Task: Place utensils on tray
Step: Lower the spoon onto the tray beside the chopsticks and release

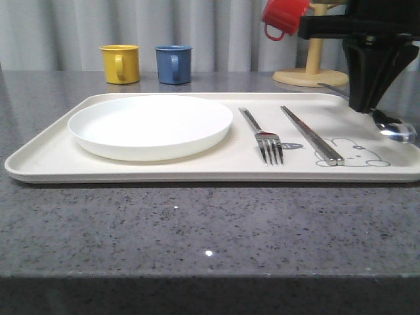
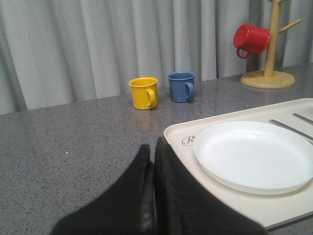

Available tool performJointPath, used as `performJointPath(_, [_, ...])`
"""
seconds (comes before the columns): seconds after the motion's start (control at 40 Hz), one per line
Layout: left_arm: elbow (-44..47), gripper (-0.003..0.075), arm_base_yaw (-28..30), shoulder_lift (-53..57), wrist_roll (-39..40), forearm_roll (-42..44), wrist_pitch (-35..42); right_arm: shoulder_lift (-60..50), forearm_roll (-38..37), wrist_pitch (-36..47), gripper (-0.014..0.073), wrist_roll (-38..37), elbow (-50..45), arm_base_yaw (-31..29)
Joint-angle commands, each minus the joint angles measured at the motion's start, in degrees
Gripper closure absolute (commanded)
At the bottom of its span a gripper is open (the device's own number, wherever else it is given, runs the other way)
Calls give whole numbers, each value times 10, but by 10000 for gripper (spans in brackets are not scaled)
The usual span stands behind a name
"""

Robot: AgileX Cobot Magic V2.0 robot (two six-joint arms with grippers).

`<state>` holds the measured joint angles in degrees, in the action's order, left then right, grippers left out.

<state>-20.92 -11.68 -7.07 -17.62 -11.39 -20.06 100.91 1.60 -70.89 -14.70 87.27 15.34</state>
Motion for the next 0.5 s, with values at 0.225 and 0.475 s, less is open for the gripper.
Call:
performJointPath(0.225, [-16, 738, -1, -7, 5, -9, 46, -4, -2, -3, 662, -33, 12, 0])
performJointPath(0.475, [-16, 738, -1, -7, 5, -9, 46, 8, -3, -3, 660, -34, 12, 0])
